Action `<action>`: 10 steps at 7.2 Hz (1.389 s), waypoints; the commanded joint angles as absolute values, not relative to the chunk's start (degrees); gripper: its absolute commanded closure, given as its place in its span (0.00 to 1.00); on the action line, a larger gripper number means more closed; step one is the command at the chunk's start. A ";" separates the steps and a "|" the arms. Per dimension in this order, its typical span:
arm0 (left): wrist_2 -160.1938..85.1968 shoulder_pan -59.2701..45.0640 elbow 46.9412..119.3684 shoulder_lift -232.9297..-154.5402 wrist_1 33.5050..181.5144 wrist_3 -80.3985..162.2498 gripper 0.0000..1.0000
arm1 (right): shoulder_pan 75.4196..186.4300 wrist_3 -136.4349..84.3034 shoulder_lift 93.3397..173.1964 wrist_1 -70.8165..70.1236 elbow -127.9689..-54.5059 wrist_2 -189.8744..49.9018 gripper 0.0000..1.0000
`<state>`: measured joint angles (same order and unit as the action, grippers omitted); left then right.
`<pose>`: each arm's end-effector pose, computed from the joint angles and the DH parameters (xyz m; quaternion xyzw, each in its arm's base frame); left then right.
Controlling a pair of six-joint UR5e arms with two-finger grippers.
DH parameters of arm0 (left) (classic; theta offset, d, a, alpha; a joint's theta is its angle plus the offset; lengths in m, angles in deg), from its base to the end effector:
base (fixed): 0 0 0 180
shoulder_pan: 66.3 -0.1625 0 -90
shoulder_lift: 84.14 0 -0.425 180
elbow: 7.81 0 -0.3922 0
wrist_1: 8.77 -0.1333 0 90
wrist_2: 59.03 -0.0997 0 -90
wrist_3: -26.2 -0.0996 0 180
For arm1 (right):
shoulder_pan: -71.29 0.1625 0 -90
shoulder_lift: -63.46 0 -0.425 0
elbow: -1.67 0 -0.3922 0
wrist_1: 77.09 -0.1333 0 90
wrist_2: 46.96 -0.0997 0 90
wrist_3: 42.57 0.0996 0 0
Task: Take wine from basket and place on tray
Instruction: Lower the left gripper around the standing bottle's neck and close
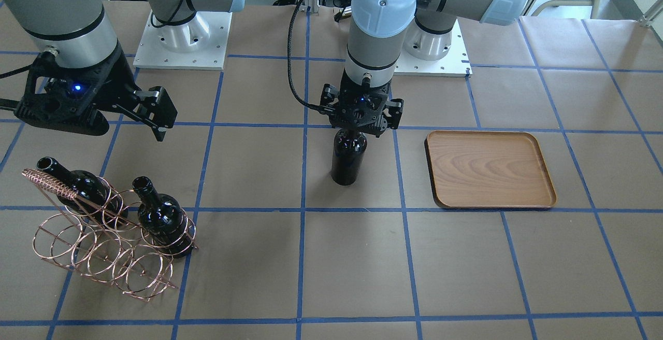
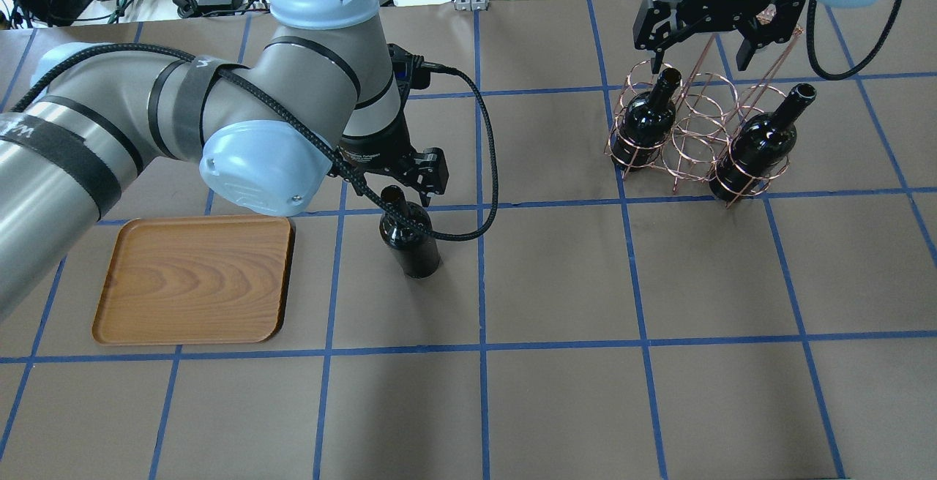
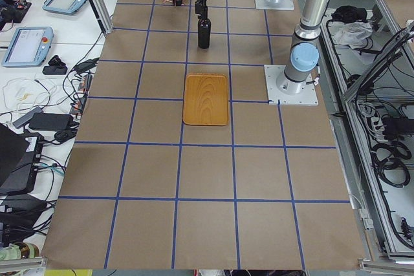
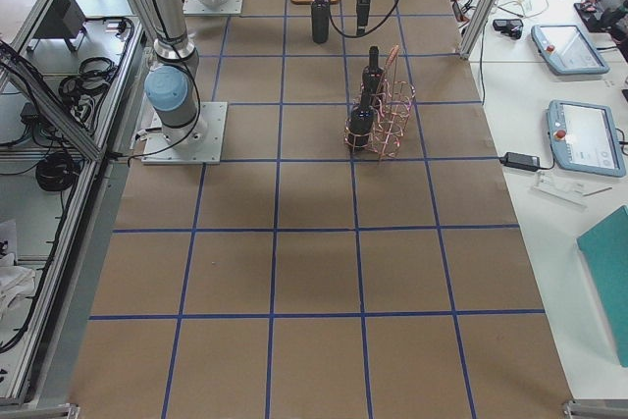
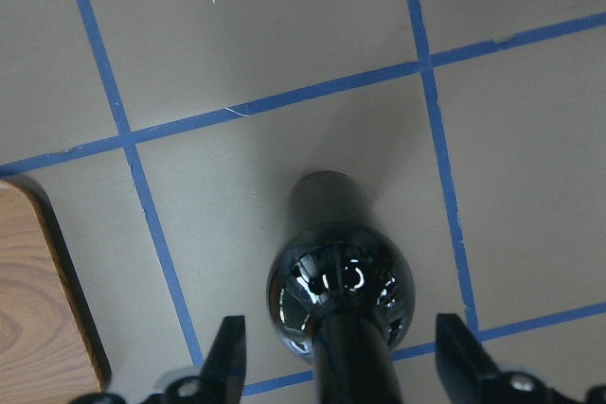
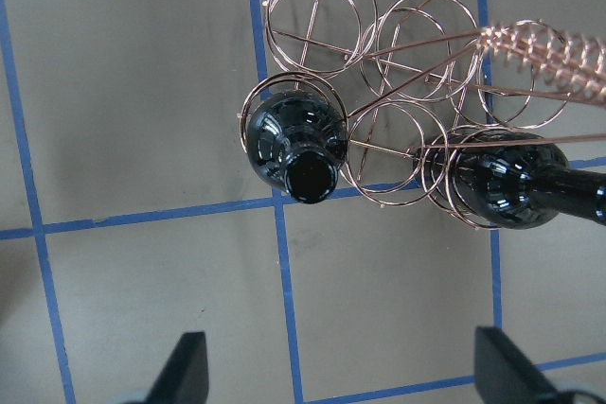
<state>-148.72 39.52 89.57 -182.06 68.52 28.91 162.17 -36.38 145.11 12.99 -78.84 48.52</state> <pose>-0.2738 -0.4753 0.3760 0.1141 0.9932 0.0227 0.0010 0.1323 -0.5537 0.4938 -0.0468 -0.9977 0.0136 0.0471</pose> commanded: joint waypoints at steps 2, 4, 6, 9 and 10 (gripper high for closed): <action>-147.63 39.52 89.57 -182.05 70.06 28.83 0.32 | 162.17 -36.33 145.11 12.99 -78.84 48.49 0.00; -147.54 39.52 89.57 -182.05 70.33 28.83 0.71 | 162.17 -36.33 145.11 12.91 -78.84 48.40 0.00; -147.36 39.52 89.48 -182.05 70.24 28.83 1.00 | 162.17 -36.24 145.11 12.91 -78.84 48.40 0.00; -147.71 38.82 88.87 -181.18 70.77 28.83 1.00 | 162.17 -36.33 145.11 12.91 -78.84 48.40 0.00; -148.50 37.95 87.39 -180.30 73.03 28.14 1.00 | 162.17 -36.24 145.11 12.99 -78.84 48.40 0.00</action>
